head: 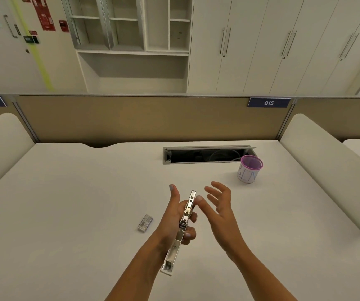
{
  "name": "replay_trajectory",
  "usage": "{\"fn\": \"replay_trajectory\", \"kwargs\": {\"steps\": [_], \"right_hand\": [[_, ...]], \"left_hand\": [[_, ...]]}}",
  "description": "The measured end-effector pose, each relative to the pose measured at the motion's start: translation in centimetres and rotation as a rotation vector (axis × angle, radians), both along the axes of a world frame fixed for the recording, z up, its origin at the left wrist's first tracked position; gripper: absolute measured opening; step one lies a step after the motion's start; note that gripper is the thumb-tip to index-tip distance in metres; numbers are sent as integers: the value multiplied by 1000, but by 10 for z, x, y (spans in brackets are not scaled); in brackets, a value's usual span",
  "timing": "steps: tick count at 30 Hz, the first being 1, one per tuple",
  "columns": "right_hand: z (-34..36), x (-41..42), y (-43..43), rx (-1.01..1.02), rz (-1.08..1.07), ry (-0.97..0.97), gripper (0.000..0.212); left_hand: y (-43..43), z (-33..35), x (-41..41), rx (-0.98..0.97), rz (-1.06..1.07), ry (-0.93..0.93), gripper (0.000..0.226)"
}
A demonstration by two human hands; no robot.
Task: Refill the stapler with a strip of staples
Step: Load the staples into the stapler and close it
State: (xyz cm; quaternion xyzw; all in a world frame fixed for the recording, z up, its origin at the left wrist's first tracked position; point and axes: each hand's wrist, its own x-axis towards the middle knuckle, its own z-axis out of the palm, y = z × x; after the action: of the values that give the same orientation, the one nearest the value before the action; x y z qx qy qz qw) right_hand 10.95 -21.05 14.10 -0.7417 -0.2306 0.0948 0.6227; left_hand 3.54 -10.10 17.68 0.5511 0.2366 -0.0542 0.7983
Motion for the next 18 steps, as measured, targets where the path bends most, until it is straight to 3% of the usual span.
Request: {"fn": "replay_trajectory", "kwargs": {"steps": [4,11,14,18], "right_hand": [[0,-10,-5,26,-66,-99,41],[-35,-35,-28,-42,133,-812,51],[-40,-45,-22,61,148,-721,45],[-26,-51,-12,327,-14,-272,26]], "left_hand": [[1,1,0,50,18,-19,78],[1,-5,-1,96,106,-97,82],[-2,-7,0,164,117,-105,82],[-8,-15,5,264,152,-95,94]]}}
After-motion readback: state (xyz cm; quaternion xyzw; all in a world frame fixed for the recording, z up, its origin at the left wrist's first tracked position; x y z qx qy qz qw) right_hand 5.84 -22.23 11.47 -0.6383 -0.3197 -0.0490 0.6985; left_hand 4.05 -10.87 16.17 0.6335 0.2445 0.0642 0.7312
